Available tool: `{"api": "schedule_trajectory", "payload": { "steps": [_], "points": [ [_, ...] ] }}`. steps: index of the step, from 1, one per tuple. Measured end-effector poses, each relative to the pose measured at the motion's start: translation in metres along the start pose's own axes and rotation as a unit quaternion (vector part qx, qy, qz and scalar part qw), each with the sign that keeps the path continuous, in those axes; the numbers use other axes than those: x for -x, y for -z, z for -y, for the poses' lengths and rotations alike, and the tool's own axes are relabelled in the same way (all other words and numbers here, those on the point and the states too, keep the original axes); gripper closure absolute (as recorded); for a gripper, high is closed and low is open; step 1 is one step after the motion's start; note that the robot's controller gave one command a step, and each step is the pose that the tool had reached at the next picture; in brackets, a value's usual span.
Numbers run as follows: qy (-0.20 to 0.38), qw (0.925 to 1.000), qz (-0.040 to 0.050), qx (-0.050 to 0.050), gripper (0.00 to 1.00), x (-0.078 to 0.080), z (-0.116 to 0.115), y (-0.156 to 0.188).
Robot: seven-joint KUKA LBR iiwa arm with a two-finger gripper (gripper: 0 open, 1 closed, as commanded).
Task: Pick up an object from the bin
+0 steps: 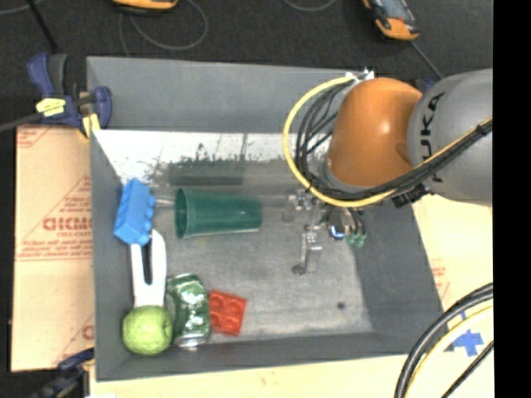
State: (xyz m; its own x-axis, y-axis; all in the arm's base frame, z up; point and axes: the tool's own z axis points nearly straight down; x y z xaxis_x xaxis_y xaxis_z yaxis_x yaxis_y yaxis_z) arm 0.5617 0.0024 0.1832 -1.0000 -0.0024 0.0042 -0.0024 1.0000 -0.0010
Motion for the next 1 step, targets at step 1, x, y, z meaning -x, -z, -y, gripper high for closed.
{"api": "schedule_trajectory", "payload": {
  "steps": [1],
  "points": [
    [0.0,1.0,0.0038,0.0,0.0,0.0015,-0.0001,0.0044]
  ]
}}
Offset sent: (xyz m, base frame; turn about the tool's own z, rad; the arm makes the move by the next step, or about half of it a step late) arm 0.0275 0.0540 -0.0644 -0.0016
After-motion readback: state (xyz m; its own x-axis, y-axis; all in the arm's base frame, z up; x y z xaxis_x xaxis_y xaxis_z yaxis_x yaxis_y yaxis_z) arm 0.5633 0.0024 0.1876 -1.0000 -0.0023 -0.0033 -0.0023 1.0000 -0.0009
